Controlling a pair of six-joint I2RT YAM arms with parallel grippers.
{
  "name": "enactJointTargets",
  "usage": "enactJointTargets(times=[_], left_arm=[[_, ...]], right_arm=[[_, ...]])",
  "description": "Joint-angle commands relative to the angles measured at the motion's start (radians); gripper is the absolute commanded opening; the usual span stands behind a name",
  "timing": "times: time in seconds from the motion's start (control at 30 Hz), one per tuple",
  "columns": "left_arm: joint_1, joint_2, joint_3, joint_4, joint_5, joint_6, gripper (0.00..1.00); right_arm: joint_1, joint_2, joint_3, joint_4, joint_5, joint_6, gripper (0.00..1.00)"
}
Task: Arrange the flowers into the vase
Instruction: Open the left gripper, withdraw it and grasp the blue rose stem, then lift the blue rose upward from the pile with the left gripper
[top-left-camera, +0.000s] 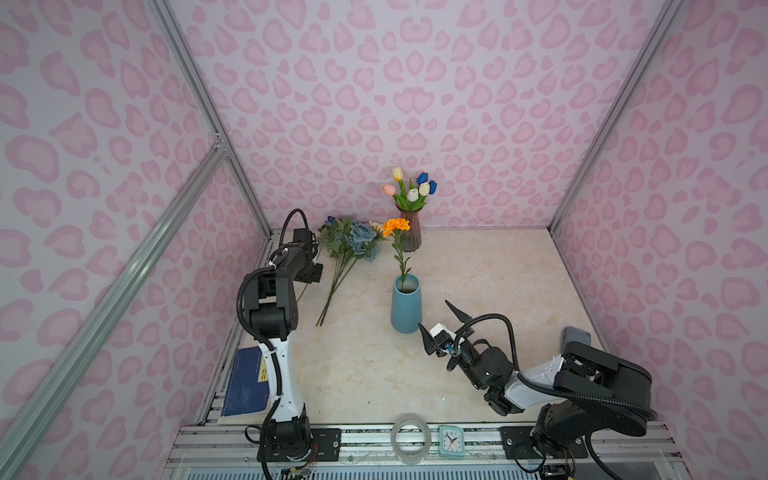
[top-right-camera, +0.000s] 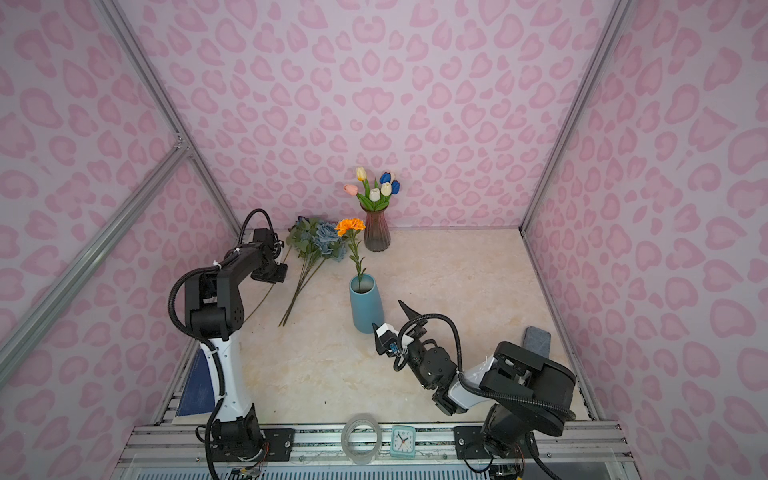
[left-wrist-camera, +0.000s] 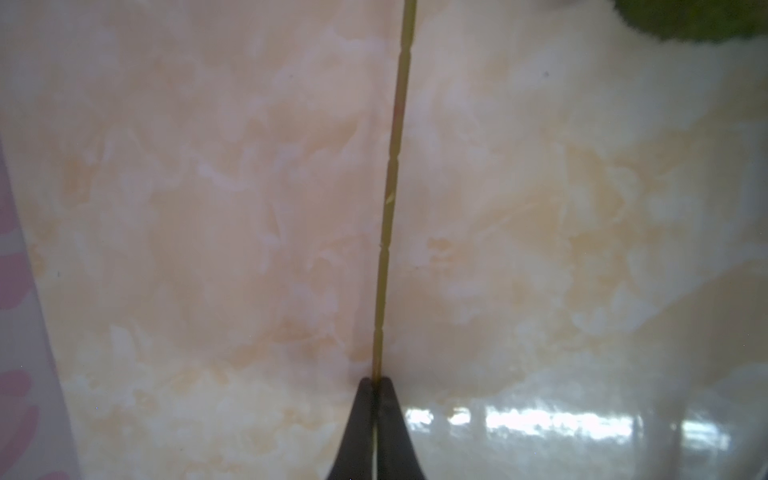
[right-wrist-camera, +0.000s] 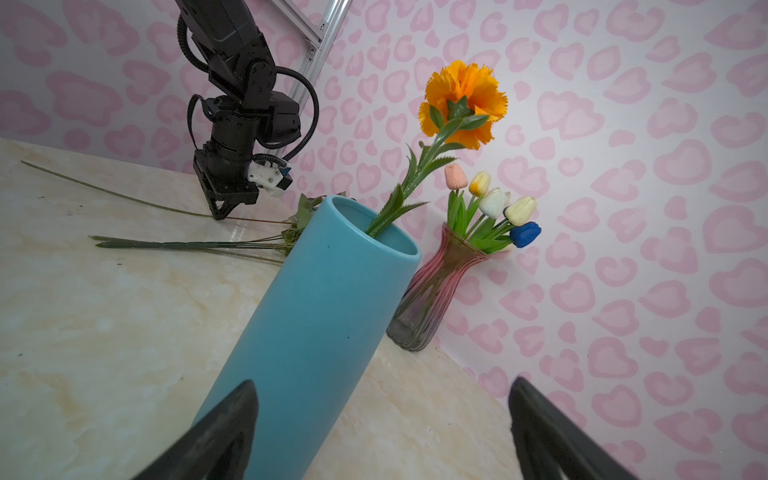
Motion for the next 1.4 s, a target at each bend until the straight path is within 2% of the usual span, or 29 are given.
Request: enactJointTargets(times=[0.0,0.3,0.63,0.87,1.1,1.37], left_arm=[[-0.01,-0.05,-0.061,-0.061,0.043,-0.048,0.03],[-0.04,-0.292,-0.259,0.026,0.037,-0.189,0.03],[-0.045,-0.549,-0.427,0.207,-0.039,-0.245,0.03],[-0.064,-0.752,-0.541,0.356,0.039,-0.271,0.03],[-0.12,-0.944,-0.598,0.444,0.099,-0.276,0.03],[-0.217,-1.177,-0.776,0.715,0.2,-0.284,0.03]], right_arm=[[0.0,0.004,0.001,0.038,0.003,0.0,0.93],[0.001,0.016,0.006,0.038,-0.003,0.006,0.93],[0.001,0.013,0.005,0.038,-0.002,0.005,0.93],[0.001,0.015,0.005,0.038,0.0,0.006,0.93],[0.0,0.017,0.007,0.038,0.006,0.005,0.93],[0.001,0.018,0.011,0.038,0.014,0.019,0.93]])
